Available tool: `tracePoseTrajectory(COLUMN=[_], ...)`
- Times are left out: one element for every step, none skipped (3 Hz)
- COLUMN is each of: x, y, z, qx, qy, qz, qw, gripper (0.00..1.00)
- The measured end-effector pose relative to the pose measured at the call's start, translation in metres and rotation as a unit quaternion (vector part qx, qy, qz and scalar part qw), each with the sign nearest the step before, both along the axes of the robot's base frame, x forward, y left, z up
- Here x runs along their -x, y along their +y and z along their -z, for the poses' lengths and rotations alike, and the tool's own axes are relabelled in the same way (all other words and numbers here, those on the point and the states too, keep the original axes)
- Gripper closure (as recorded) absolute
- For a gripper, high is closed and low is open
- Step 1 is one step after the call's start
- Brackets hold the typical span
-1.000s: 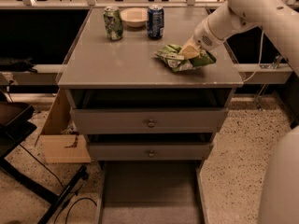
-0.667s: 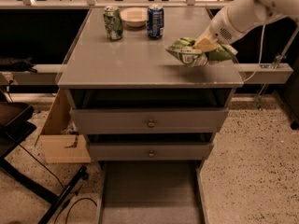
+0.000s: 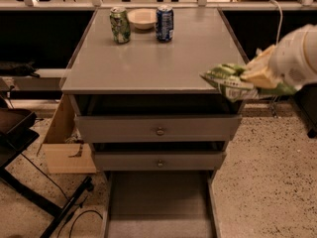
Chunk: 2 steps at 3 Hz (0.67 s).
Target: Place green jalapeno chip bag into bottom drawer
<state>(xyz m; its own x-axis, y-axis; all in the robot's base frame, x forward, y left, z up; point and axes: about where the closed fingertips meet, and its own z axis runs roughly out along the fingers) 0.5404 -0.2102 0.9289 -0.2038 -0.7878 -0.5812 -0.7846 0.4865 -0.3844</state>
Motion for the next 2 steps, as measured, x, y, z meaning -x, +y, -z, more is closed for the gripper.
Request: tracePoseTrajectory(x=[0.031,0.042], y=[-0.016,-0.018], z=[0.095,0.192], qx=[-0.031,-0.061], qy=[0.044,0.088], qz=[0.002,0.014], qw=[0.9985,0.9942], gripper=[1.00,1.00])
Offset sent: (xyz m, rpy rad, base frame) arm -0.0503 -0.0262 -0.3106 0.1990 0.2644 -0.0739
